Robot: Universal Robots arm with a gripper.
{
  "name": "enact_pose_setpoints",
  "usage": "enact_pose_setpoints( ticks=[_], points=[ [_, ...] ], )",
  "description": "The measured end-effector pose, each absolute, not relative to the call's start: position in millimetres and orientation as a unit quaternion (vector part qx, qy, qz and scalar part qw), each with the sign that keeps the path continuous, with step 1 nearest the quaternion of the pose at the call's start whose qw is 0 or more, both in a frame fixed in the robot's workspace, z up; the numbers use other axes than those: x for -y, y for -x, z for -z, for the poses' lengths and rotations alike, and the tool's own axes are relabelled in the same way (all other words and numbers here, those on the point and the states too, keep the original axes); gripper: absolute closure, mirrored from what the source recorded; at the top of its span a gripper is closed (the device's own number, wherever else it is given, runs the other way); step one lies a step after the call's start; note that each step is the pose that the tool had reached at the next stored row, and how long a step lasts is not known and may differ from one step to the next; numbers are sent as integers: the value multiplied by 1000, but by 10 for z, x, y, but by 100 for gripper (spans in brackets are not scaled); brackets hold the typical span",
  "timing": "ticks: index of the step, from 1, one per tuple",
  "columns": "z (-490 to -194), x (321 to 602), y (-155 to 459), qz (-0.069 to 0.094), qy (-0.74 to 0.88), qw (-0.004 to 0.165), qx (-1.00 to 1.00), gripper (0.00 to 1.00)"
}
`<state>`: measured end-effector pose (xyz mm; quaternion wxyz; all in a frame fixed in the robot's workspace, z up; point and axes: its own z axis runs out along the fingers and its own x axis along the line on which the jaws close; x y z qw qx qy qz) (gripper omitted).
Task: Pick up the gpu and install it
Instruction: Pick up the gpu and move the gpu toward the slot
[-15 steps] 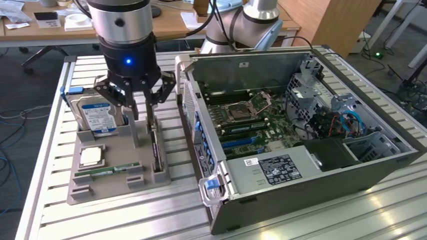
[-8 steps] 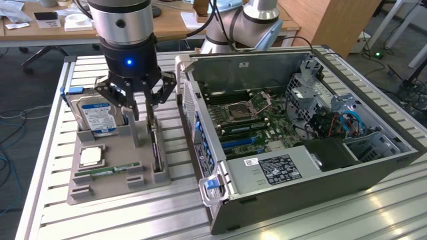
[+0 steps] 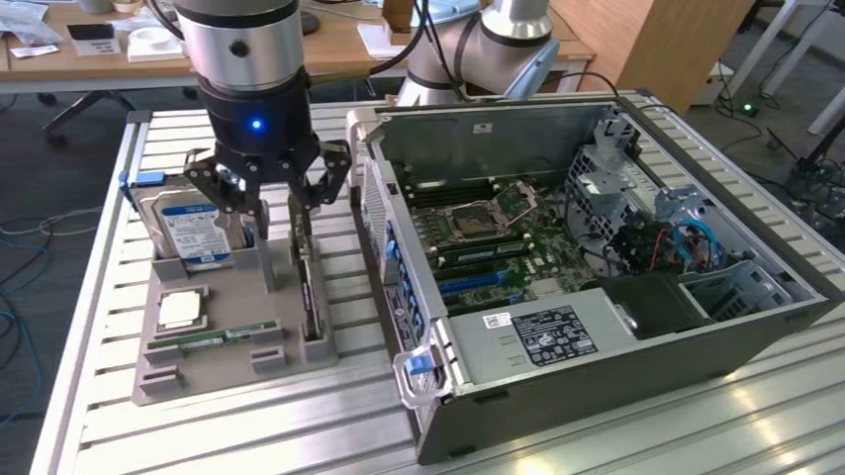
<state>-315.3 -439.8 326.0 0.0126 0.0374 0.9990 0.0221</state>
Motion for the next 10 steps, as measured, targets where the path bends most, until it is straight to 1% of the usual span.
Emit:
enact_pose_setpoints(
  ticks=[10],
  points=[
    [-3124, 4399, 3130, -22, -37, 12, -999, 51]
  ],
)
